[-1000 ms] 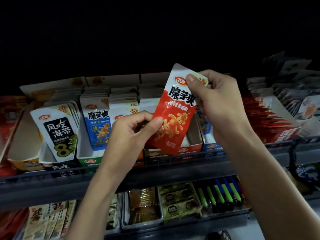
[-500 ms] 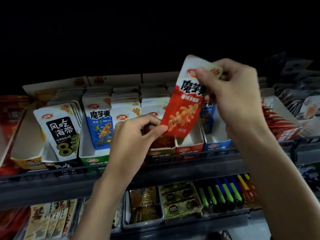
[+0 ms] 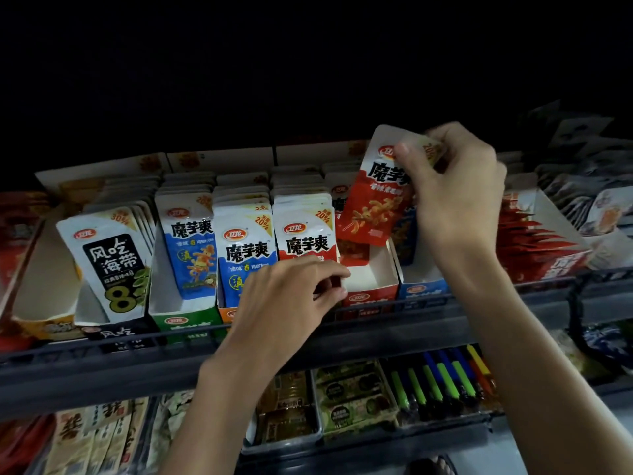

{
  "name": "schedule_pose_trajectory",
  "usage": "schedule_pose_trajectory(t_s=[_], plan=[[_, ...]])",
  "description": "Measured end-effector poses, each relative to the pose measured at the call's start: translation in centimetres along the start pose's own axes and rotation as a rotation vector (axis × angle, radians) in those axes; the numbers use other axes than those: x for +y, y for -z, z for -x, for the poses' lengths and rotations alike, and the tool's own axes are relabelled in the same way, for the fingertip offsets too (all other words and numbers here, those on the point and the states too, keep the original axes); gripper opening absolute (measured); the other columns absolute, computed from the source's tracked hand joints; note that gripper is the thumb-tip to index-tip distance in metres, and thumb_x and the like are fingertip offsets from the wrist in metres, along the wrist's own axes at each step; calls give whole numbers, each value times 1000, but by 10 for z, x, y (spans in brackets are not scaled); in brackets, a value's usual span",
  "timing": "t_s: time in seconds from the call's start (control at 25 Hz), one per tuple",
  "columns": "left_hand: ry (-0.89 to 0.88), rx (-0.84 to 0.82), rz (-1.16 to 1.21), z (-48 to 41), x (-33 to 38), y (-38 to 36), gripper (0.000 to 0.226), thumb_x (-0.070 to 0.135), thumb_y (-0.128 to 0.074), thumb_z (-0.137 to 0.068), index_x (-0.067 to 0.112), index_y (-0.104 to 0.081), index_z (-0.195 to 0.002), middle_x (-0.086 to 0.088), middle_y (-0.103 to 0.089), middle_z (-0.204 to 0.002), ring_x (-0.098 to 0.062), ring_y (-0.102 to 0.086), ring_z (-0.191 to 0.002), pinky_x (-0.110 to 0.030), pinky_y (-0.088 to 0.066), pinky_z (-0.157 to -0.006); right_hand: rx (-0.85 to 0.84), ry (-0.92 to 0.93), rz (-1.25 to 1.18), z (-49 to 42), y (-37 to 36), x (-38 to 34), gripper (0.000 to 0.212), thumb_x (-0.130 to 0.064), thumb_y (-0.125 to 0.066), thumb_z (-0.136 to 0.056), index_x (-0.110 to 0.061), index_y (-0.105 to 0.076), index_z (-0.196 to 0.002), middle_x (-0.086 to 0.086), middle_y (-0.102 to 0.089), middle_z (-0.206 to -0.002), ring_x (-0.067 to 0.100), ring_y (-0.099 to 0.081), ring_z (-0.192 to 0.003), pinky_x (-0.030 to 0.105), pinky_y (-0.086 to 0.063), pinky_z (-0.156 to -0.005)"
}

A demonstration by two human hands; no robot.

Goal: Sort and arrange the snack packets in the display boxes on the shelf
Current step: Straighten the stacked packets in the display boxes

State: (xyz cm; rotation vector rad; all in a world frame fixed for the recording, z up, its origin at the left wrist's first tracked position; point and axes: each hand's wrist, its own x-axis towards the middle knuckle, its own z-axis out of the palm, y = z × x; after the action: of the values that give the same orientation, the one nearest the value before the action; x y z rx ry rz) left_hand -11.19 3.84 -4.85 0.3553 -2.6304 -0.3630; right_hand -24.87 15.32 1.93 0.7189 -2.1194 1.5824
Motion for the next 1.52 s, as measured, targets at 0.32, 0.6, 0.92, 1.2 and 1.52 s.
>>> schedule_pose_trajectory(t_s=[0.32,0.6,0.92,1.2,1.52], plan=[[28,-72,26,-3,-1,0,22,51,-60,-88,45,-70,-107,28,-69,-100,8,-60,-85,-26,-54,-82,6,44,41,2,-6,2,26,-38,-60,-96,-18,-64,-112,-9,-67,-100,7,-63,-94,40,-53,-86],[35,-100,21,-2,-3,-1,20,50,-59,-89,48,-68,-106,29,-54,-80,5,-49,-75,-24,-48,-79,37,161,69,6,-12,3,20,-34,-60,-97,-16,-63,-107,-12,-63,-92,6,-62,-88,43,-53,-82],[66,-118,91,-1,-4,1,20,49,-60,-89,45,-70,-106,29,-55,-80,4,-52,-79,-34,-49,-82,-223,145,217,8,-31,26,10,-25,-61,-96,-15,-63,-95,-3,-60,-97,11,-56,-89,32,-50,-78],[46,-97,85,-1,-5,0,21,49,-62,-88,42,-71,-105,21,-67,-95,1,-54,-76,-31,-51,-77,-247,100,348,11,-40,30,6,-14,-60,-96,-11,-64,-98,-2,-56,-99,11,-50,-87,27,-42,-74],[34,-117,65,0,-4,3,24,49,-60,-88,41,-70,-108,21,-67,-100,1,-57,-84,-31,-51,-83,-293,69,441,14,-52,22,34,-2,-58,-94,-9,-54,-127,9,-48,-126,18,-49,-103,26,-38,-79]])
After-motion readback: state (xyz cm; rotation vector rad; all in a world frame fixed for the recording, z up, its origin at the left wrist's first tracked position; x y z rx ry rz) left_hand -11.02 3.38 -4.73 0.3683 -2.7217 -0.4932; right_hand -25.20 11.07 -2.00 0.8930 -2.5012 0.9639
